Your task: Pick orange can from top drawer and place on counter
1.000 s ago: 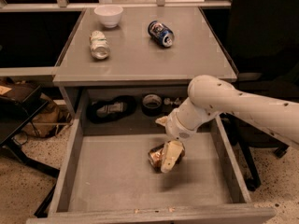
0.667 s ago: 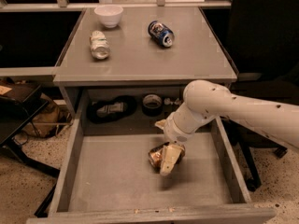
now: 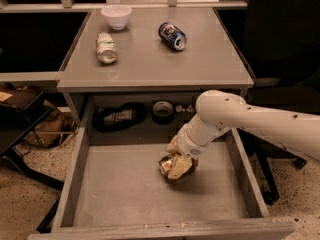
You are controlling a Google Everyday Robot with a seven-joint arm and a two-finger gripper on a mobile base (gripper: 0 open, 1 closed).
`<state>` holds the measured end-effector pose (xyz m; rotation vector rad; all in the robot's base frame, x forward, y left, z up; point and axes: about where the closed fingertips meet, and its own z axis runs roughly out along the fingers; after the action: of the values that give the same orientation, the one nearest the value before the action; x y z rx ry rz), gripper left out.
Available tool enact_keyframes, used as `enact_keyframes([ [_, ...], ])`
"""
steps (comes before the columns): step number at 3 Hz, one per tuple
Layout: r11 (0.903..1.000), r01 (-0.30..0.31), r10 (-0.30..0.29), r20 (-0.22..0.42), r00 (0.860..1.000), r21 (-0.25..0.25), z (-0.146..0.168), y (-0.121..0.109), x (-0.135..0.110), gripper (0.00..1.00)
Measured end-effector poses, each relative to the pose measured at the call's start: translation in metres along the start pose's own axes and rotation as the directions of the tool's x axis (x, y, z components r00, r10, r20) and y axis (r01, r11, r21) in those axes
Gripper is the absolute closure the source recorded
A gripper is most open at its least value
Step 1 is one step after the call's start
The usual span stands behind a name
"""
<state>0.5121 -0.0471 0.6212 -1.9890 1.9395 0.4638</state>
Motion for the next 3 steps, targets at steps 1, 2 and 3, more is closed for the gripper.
enact_keyframes([
  [1, 1.0000, 0.000, 0.000, 0.000, 1.000, 0.000, 0.000, 0.000, 0.000, 0.65],
  [2, 0.9996, 0.001, 0.000, -0.023, 1.000, 0.029, -0.025, -0.001, -0.011, 0.88],
  [3, 0.9968, 0.030, -0.027, -0.053, 0.998, 0.074, -0.081, -0.010, -0.047, 1.00],
])
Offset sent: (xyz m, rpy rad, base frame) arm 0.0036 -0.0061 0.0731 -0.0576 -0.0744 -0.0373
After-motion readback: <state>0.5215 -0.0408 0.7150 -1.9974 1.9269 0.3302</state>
